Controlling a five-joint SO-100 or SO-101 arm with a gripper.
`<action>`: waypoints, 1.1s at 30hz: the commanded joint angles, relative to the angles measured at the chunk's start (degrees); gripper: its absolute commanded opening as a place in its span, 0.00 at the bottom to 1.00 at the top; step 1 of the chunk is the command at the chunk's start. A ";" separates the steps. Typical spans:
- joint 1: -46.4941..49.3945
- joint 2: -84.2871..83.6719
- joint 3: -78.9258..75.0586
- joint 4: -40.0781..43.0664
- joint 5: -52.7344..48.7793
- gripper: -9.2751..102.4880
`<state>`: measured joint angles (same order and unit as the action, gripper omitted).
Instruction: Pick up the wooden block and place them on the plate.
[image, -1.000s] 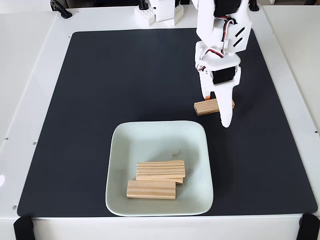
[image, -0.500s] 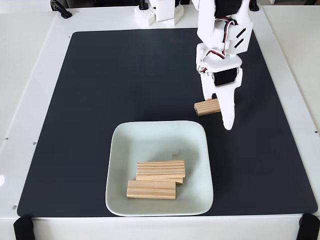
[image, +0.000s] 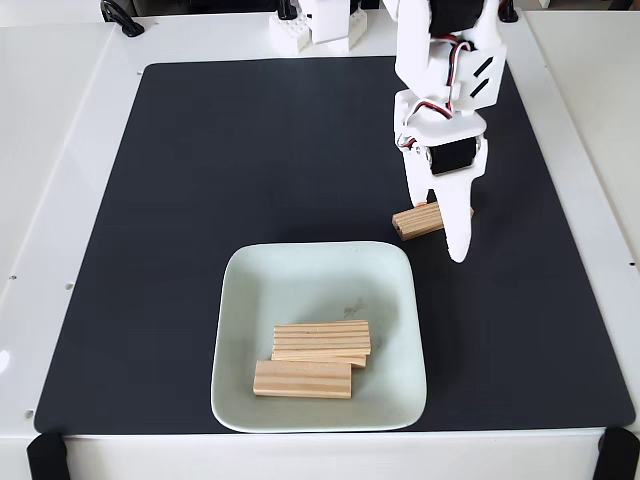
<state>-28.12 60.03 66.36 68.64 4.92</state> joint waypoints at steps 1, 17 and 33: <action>-0.44 0.44 -1.23 0.00 0.53 0.32; -0.79 8.00 6.86 -0.79 0.62 0.08; 7.29 32.78 15.82 -8.35 0.62 0.08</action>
<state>-23.38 89.91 83.67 61.08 5.10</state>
